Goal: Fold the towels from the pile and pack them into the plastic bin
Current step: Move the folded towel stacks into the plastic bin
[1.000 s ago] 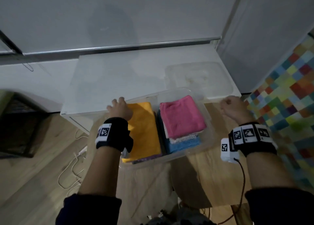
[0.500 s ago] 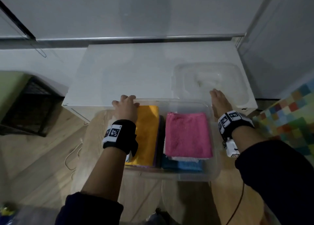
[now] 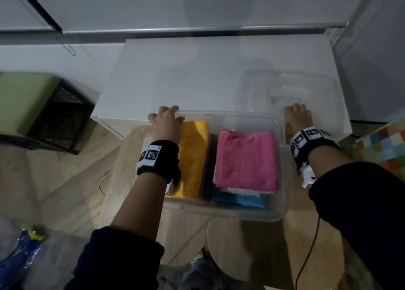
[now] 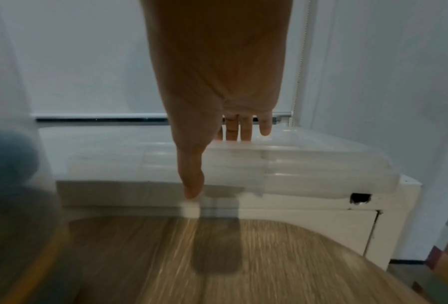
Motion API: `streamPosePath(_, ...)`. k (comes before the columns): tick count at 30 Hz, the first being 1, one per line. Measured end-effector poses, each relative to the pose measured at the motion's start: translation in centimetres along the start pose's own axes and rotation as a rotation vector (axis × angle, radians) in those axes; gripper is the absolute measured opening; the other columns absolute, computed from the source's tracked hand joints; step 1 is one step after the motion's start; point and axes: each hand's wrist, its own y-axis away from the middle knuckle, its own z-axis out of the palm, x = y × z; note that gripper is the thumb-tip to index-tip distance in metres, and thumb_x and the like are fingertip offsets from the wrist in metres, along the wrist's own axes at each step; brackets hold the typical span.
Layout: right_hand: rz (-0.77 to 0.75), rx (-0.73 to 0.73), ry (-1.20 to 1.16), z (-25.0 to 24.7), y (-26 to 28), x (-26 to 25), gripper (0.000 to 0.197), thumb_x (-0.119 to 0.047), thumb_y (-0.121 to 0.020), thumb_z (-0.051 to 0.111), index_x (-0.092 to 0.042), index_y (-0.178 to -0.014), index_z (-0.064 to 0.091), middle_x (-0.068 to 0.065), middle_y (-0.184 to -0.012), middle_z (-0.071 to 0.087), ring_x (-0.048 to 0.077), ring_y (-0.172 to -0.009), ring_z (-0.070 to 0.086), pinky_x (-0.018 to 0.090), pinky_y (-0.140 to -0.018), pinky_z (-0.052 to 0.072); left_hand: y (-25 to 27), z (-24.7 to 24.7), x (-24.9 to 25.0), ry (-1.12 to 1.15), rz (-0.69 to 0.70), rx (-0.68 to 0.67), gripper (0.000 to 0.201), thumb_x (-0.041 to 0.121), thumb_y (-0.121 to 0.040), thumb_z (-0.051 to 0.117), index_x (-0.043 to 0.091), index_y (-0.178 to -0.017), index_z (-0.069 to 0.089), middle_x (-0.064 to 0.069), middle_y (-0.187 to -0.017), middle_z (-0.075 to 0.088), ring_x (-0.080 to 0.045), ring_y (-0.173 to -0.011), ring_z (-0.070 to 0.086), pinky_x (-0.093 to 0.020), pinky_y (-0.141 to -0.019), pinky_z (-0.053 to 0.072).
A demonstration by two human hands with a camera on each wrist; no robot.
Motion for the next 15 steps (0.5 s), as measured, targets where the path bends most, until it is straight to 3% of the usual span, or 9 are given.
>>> streamPosePath(2,0.02,-0.029,-0.056,-0.8,0.3,0.4,0.046,-0.006,-0.085,0.058,0.003,-0.126,0.041,0.024,-0.131,0.04,0.037,-0.122,0.038,0.046,-0.101,0.035,0.0,-0.5,-0.2,0.022,0.045,-0.046,0.041,0.029,-0.097,0.046,0.021,-0.137,0.044,-0.007,-0.142,0.043,-0.034,-0.127,0.037,-0.04,-0.104,0.031)
streamPosePath(4,0.029,-0.059,-0.123,-1.9,0.9,1.0,0.056,-0.014,-0.081,0.069,0.002,-0.126,0.041,0.023,-0.13,0.039,0.037,-0.122,0.038,0.047,-0.099,0.036,0.1,-1.5,-0.9,0.159,0.06,-0.105,0.048,0.029,-0.094,0.053,0.016,-0.139,0.043,-0.008,-0.146,0.04,-0.03,-0.133,0.036,-0.035,-0.11,0.025)
streamPosePath(7,0.05,-0.065,-0.23,-4.1,2.6,2.2,0.073,-0.026,-0.073,0.079,0.002,-0.129,0.041,0.023,-0.132,0.036,0.038,-0.124,0.035,0.047,-0.097,0.037,1.1,-3.2,-2.5,0.374,0.067,-0.128,0.053,0.032,-0.09,0.059,0.013,-0.138,0.045,-0.007,-0.145,0.042,-0.024,-0.136,0.036,-0.032,-0.109,0.027)
streamPosePath(10,0.1,0.006,-0.303,-7.2,4.5,3.2,0.08,-0.03,-0.072,0.08,0.002,-0.132,0.039,0.023,-0.136,0.034,0.04,-0.126,0.035,0.047,-0.101,0.037,2.6,-4.0,-4.6,0.43,0.065,-0.118,0.051,0.037,-0.091,0.057,0.011,-0.133,0.05,-0.009,-0.14,0.048,-0.025,-0.132,0.041,-0.035,-0.108,0.032)
streamPosePath(12,0.108,0.055,-0.332,-9.6,6.0,3.2,0.083,-0.034,-0.071,0.08,0.001,-0.134,0.039,0.024,-0.138,0.035,0.041,-0.125,0.037,0.047,-0.102,0.038,3.5,-4.2,-6.2,0.457,0.03,-0.143,0.056,0.054,-0.085,0.055,0.017,-0.128,0.055,-0.009,-0.134,0.054,-0.028,-0.125,0.049,-0.04,-0.106,0.038)
streamPosePath(14,0.091,0.114,-0.355,-12.2,8.0,2.1,0.084,-0.039,-0.069,0.081,-0.002,-0.133,0.041,0.024,-0.137,0.037,0.04,-0.125,0.04,0.046,-0.102,0.038,3.7,-3.4,-8.4,0.487,-0.003,-0.149,0.075,0.076,-0.069,0.044,0.025,-0.123,0.059,-0.006,-0.127,0.06,-0.026,-0.118,0.055,-0.045,-0.102,0.043)
streamPosePath(15,0.069,0.135,-0.368,-13.3,9.1,1.2,0.085,-0.042,-0.067,0.081,-0.003,-0.132,0.043,0.023,-0.136,0.039,0.039,-0.124,0.041,0.046,-0.102,0.039,3.7,-2.8,-9.5,0.509,0.002,-0.147,0.082,0.08,-0.064,0.039,0.026,-0.121,0.06,-0.005,-0.125,0.062,-0.024,-0.116,0.056,-0.046,-0.101,0.044)
